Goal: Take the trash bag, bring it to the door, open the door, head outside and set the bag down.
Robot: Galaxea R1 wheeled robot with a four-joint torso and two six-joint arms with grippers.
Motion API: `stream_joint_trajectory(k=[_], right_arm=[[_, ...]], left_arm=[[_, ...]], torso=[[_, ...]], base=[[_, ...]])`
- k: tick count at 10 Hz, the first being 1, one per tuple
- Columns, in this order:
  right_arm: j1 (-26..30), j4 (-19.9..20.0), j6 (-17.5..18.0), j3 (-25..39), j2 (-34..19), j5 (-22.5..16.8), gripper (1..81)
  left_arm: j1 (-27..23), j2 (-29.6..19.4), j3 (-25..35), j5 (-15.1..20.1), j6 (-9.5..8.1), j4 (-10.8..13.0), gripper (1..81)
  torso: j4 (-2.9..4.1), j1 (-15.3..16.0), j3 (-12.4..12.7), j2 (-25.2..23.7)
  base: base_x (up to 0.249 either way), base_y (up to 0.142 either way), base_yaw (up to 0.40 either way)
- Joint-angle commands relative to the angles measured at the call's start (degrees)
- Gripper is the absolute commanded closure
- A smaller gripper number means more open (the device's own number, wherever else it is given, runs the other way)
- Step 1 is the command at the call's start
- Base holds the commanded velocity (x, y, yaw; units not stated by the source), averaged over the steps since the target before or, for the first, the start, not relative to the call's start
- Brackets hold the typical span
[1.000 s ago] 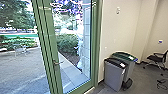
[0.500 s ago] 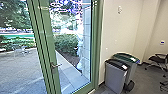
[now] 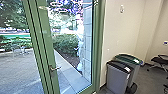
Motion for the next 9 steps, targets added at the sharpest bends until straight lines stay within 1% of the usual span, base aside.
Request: stream_joint_trajectory(k=[1, 5, 9], right_arm=[[3.0, -0.3, 0.1, 0.2, 0.3, -3.6, 1.0], [2.9, -0.3, 0.1, 0.2, 0.2, -3.6, 1.0], [2.8, -0.2, 0.1, 0.2, 0.3, -3.6, 1.0]], left_arm=[[-4.0, -0.2, 0.0, 3.2, 0.07, 0.4, 81.1], [-4.0, -0.1, 0.0, 3.2, 0.07, 0.4, 81.1], [-4.0, -0.2, 0.0, 3.2, 0.07, 0.4, 81.1]], torso=[[0.00, 0.0, 0.0, 0.0], [0.00, 0.0, 0.0, 0.0], [0.00, 0.0, 0.0, 0.0]], base=[[0.156, 0.074, 0.000], [0.155, 0.073, 0.000], [0.141, 0.000, 0.000]])
